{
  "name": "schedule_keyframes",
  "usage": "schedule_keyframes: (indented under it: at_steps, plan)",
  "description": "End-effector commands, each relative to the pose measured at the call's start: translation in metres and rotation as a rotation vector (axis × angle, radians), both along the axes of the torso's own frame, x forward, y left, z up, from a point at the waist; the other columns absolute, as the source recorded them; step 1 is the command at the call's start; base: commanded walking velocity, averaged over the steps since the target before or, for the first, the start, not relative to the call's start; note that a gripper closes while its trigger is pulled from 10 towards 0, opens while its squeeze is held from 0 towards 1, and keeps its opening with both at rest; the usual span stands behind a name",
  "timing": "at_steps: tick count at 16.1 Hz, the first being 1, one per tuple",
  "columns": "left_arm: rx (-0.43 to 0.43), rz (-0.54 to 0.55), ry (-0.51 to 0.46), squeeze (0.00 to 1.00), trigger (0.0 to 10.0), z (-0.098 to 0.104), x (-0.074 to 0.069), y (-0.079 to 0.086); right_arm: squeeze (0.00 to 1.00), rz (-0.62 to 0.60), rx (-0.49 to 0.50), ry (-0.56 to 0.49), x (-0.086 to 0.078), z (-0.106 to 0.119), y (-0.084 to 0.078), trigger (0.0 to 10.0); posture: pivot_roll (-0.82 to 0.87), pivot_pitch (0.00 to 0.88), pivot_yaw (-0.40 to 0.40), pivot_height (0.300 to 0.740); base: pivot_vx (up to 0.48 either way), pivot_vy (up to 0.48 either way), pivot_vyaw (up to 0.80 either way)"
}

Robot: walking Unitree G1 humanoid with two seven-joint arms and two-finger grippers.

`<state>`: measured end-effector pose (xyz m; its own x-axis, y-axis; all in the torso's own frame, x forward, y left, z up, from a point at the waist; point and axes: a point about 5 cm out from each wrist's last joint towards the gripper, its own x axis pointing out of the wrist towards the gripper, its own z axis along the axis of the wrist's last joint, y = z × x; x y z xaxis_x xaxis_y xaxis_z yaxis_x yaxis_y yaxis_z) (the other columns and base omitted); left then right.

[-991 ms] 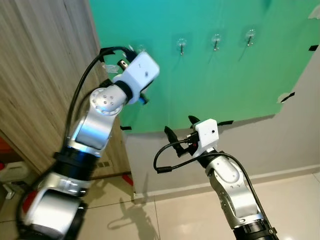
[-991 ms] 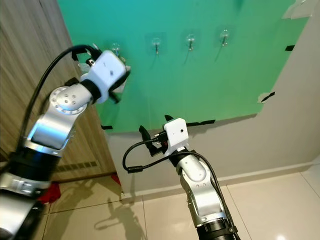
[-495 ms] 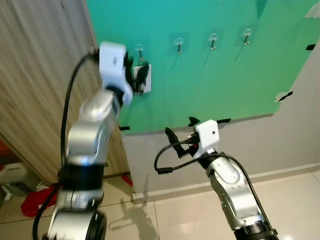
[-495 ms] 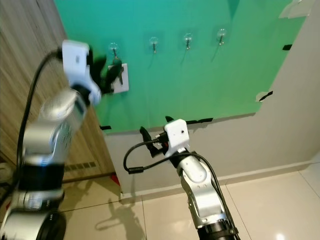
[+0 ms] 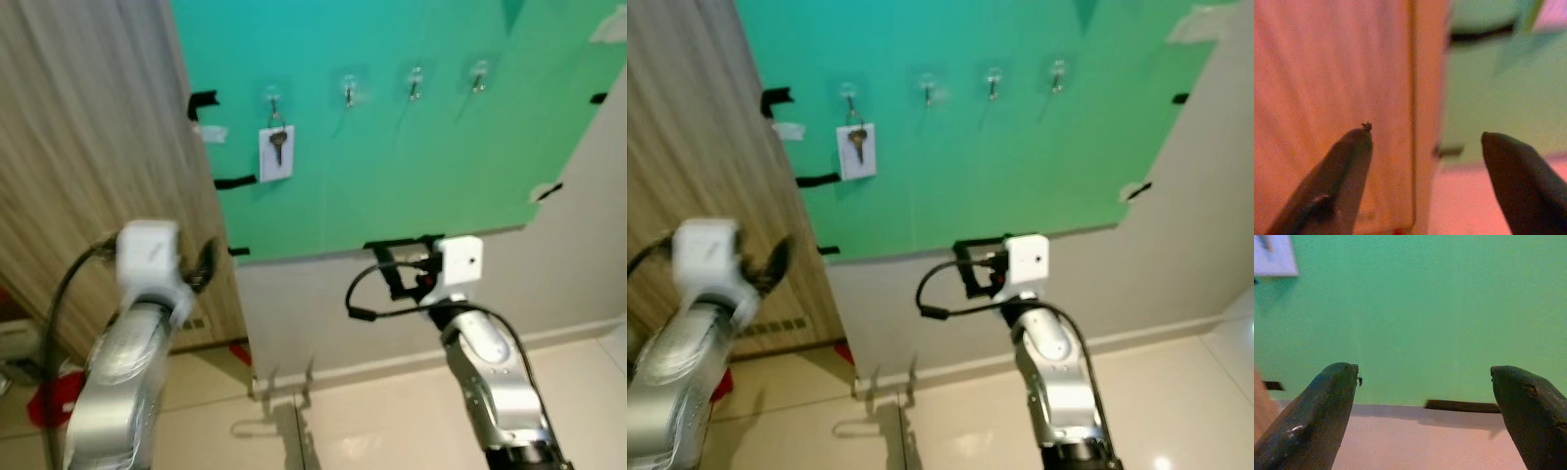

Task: Hang keys on a hook

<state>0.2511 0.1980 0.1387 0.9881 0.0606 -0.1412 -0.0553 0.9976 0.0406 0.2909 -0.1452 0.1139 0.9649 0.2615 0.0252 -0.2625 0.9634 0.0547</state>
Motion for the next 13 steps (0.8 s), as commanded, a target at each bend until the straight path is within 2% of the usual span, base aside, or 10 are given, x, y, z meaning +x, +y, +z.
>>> schedule_keyframes:
  at_steps: [1, 2, 3, 4, 5, 6, 7, 8, 10, 13]
  plan:
    - [0.02, 0.008, 0.005, 1.0, 10.0, -0.004, -0.008, -0.001, 0.0, -0.006, -0.019, 0.008, 0.001, -0.001, -0.001, 10.0, -0.04, 0.0, -0.007, 0.74, 0.0, 0.0, 0.0]
    - [0.006, 0.02, -0.018, 1.0, 10.0, -0.006, -0.01, -0.003, 0.0, -0.005, -0.03, 0.02, 0.002, -0.004, 0.0, 10.0, -0.04, 0.0, -0.009, 0.74, 0.0, 0.0, 0.0]
    - [0.005, 0.022, -0.052, 0.93, 10.0, -0.001, -0.006, -0.005, 0.0, 0.013, -0.029, 0.023, 0.003, -0.006, 0.003, 10.0, -0.03, 0.0, -0.014, 0.74, 0.0, 0.0, 0.0]
    - [-0.003, 0.019, -0.073, 0.93, 10.0, 0.001, -0.004, -0.006, 0.0, 0.026, -0.037, 0.017, 0.003, -0.005, 0.005, 10.0, -0.03, 0.0, -0.017, 0.74, 0.0, 0.0, 0.0]
    - [0.041, 0.019, -0.113, 0.0, 10.0, 0.004, -0.002, -0.007, 0.0, 0.123, -0.064, -0.023, 0.001, -0.002, 0.019, 10.0, -0.03, 0.0, -0.017, 0.74, 0.0, 0.0, 0.0]
    - [0.018, 0.001, -0.11, 0.0, 10.0, 0.001, -0.001, -0.01, 0.0, 0.18, -0.096, -0.027, 0.001, -0.004, 0.031, 10.0, -0.04, 0.0, -0.015, 0.74, 0.0, 0.0, 0.0]
    - [0.001, -0.005, -0.115, 0.0, 10.0, 0.0, -0.001, -0.012, 0.0, 0.152, -0.069, -0.009, 0.003, -0.006, 0.031, 10.0, -0.03, 0.0, -0.021, 0.74, 0.0, -0.24, 0.0]
    - [0.004, 0.012, -0.124, 0.0, 10.0, 0.0, -0.002, -0.013, 0.0, 0.017, -0.01, 0.045, 0.008, -0.011, 0.02, 10.0, -0.03, 0.0, -0.024, 0.74, 0.259, -0.401, 0.0]
    - [-0.006, 0.06, -0.105, 0.0, 10.0, -0.007, -0.007, -0.01, 0.0, -0.094, -0.039, 0.13, 0.006, -0.026, 0.003, 10.0, -0.03, 0.0, -0.032, 0.74, 0.264, -0.398, 0.0]
    - [-0.003, 0.098, -0.099, 0.0, 10.0, -0.014, -0.01, -0.007, 0.0, -0.102, -0.051, 0.126, 0.005, -0.028, -0.002, 10.0, -0.02, 0.0, -0.056, 0.74, 0.299, -0.371, 0.0]
